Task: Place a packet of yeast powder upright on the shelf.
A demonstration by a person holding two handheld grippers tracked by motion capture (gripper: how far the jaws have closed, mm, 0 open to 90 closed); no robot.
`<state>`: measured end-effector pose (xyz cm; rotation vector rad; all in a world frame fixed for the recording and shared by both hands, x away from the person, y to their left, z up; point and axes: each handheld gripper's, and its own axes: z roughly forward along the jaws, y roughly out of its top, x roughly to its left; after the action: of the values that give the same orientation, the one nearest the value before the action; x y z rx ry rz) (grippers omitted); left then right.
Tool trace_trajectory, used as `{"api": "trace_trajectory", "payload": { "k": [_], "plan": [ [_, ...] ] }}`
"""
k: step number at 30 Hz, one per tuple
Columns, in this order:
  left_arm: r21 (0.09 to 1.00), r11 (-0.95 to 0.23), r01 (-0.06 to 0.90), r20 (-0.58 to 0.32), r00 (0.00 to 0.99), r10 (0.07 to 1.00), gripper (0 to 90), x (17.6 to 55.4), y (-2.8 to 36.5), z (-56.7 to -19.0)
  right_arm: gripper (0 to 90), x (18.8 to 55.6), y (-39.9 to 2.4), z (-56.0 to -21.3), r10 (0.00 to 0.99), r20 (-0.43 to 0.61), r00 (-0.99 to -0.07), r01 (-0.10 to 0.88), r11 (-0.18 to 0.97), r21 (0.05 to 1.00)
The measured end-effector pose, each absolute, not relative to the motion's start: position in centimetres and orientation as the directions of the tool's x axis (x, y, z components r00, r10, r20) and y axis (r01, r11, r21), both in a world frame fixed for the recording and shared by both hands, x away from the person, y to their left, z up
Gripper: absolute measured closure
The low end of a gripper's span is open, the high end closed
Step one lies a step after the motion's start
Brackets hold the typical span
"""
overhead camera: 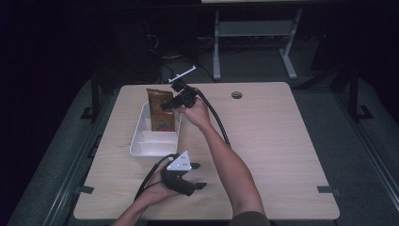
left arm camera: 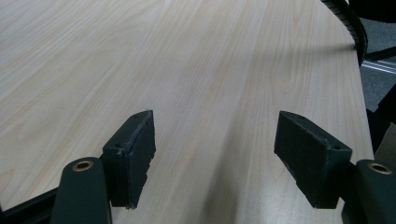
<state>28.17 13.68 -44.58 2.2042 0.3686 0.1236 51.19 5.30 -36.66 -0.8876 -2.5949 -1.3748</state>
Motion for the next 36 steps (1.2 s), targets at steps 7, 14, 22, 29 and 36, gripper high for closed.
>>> {"api": "trace_trajectory", "payload": {
  "k": [7, 14, 22, 29, 36],
  "plan": [
    [0.788, -0.574, 0.222, -0.044, 0.951, 0.307, 28.8, 28.2, 13.7, -44.6, 52.2, 51.3, 4.6, -36.9, 0.461, 0.340, -0.820, 0.539, 0.422, 0.729],
    [0.789, -0.575, 0.218, -0.041, 0.952, 0.305, 28.7, 28.1, 13.7, -44.5, 50.6, 51.1, 3.6, -37.0, 0.463, 0.353, -0.813, 0.550, 0.413, 0.726],
    [0.795, -0.568, 0.214, -0.039, 0.952, 0.305, 28.7, 28.1, 13.7, -44.4, 50.2, 50.6, 1.7, -36.9, 0.471, 0.356, -0.807, 0.556, 0.404, 0.727],
    [0.795, -0.569, 0.211, -0.036, 0.952, 0.302, 28.6, 28.0, 13.6, -44.4, 49.3, 49.8, -0.4, -36.8, 0.475, 0.362, -0.802, 0.560, 0.387, 0.732],
    [0.797, -0.565, 0.213, -0.039, 0.952, 0.304, 28.4, 28.0, 13.6, -44.4, 48.1, 48.9, -2.5, -36.9, 0.465, 0.382, -0.798, 0.568, 0.369, 0.736]
  ]
}}
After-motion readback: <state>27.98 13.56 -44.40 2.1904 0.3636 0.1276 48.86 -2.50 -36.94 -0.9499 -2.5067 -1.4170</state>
